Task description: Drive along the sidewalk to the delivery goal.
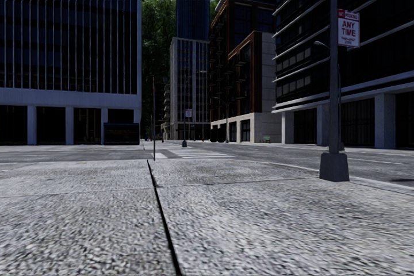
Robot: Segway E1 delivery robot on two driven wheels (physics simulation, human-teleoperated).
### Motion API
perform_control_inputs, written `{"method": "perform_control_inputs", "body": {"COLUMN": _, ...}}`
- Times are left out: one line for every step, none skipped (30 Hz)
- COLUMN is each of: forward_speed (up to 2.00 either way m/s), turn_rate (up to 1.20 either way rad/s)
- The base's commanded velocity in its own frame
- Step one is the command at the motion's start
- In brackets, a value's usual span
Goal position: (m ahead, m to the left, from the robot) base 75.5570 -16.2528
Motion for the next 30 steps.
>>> {"method": "perform_control_inputs", "body": {"forward_speed": 2.00, "turn_rate": 0.00}}
{"method": "perform_control_inputs", "body": {"forward_speed": 2.00, "turn_rate": 0.00}}
{"method": "perform_control_inputs", "body": {"forward_speed": 2.00, "turn_rate": 0.00}}
{"method": "perform_control_inputs", "body": {"forward_speed": 2.00, "turn_rate": 0.00}}
{"method": "perform_control_inputs", "body": {"forward_speed": 2.00, "turn_rate": 0.00}}
{"method": "perform_control_inputs", "body": {"forward_speed": 2.00, "turn_rate": 0.00}}
{"method": "perform_control_inputs", "body": {"forward_speed": 2.00, "turn_rate": 0.00}}
{"method": "perform_control_inputs", "body": {"forward_speed": 2.00, "turn_rate": 0.00}}
{"method": "perform_control_inputs", "body": {"forward_speed": 2.00, "turn_rate": 0.00}}
{"method": "perform_control_inputs", "body": {"forward_speed": 2.00, "turn_rate": 0.00}}
{"method": "perform_control_inputs", "body": {"forward_speed": 2.00, "turn_rate": 0.00}}
{"method": "perform_control_inputs", "body": {"forward_speed": 2.00, "turn_rate": 0.00}}
{"method": "perform_control_inputs", "body": {"forward_speed": 2.00, "turn_rate": 0.00}}
{"method": "perform_control_inputs", "body": {"forward_speed": 2.00, "turn_rate": 0.00}}
{"method": "perform_control_inputs", "body": {"forward_speed": 2.00, "turn_rate": 0.00}}
{"method": "perform_control_inputs", "body": {"forward_speed": 2.00, "turn_rate": 0.00}}
{"method": "perform_control_inputs", "body": {"forward_speed": 2.00, "turn_rate": 0.00}}
{"method": "perform_control_inputs", "body": {"forward_speed": 2.00, "turn_rate": 0.00}}
{"method": "perform_control_inputs", "body": {"forward_speed": 2.00, "turn_rate": 0.00}}
{"method": "perform_control_inputs", "body": {"forward_speed": 2.00, "turn_rate": 0.00}}
{"method": "perform_control_inputs", "body": {"forward_speed": 2.00, "turn_rate": 0.00}}
{"method": "perform_control_inputs", "body": {"forward_speed": 2.00, "turn_rate": 0.00}}
{"method": "perform_control_inputs", "body": {"forward_speed": 2.00, "turn_rate": 0.00}}
{"method": "perform_control_inputs", "body": {"forward_speed": 2.00, "turn_rate": 0.00}}
{"method": "perform_control_inputs", "body": {"forward_speed": 2.00, "turn_rate": 0.00}}
{"method": "perform_control_inputs", "body": {"forward_speed": 2.00, "turn_rate": 0.00}}
{"method": "perform_control_inputs", "body": {"forward_speed": 2.00, "turn_rate": 0.00}}
{"method": "perform_control_inputs", "body": {"forward_speed": 2.00, "turn_rate": 0.00}}
{"method": "perform_control_inputs", "body": {"forward_speed": 2.00, "turn_rate": 0.00}}
{"method": "perform_control_inputs", "body": {"forward_speed": 2.00, "turn_rate": 0.00}}
